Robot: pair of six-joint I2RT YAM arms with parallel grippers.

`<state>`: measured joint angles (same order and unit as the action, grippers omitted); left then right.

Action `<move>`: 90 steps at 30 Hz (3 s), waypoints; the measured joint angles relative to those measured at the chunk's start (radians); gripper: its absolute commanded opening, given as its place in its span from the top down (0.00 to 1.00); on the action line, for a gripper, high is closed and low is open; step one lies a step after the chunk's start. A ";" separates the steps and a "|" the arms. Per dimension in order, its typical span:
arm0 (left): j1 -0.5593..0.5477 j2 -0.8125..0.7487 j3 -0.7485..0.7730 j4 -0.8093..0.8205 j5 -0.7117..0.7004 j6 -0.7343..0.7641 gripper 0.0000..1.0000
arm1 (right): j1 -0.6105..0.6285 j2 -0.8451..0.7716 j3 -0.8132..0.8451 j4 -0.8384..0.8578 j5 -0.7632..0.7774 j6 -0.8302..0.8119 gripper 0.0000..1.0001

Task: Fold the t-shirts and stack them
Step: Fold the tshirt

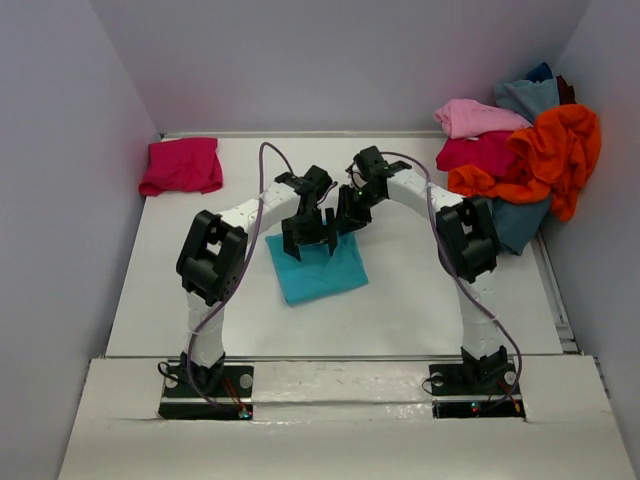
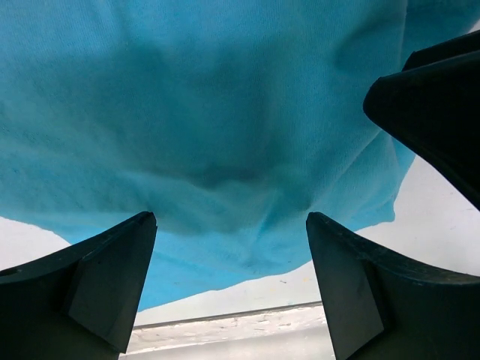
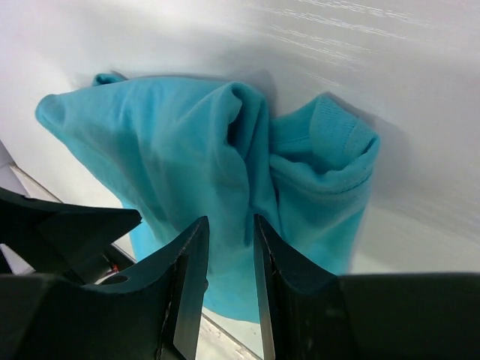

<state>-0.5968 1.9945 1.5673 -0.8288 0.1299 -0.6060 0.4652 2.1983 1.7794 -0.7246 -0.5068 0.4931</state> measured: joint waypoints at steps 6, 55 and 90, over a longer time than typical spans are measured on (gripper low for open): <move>0.004 0.002 0.000 0.000 0.000 0.000 0.07 | 0.000 0.048 0.005 0.001 -0.013 -0.001 0.65; 0.016 0.002 -0.038 0.028 0.001 0.004 0.07 | 0.000 -0.022 0.003 -0.109 0.182 0.027 0.48; 0.025 0.008 -0.038 0.027 0.001 0.008 0.07 | 0.000 -0.159 -0.270 -0.026 0.104 0.046 0.93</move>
<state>-0.5716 2.0022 1.5295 -0.8013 0.1307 -0.5983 0.4656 2.0388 1.5097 -0.7502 -0.4026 0.5392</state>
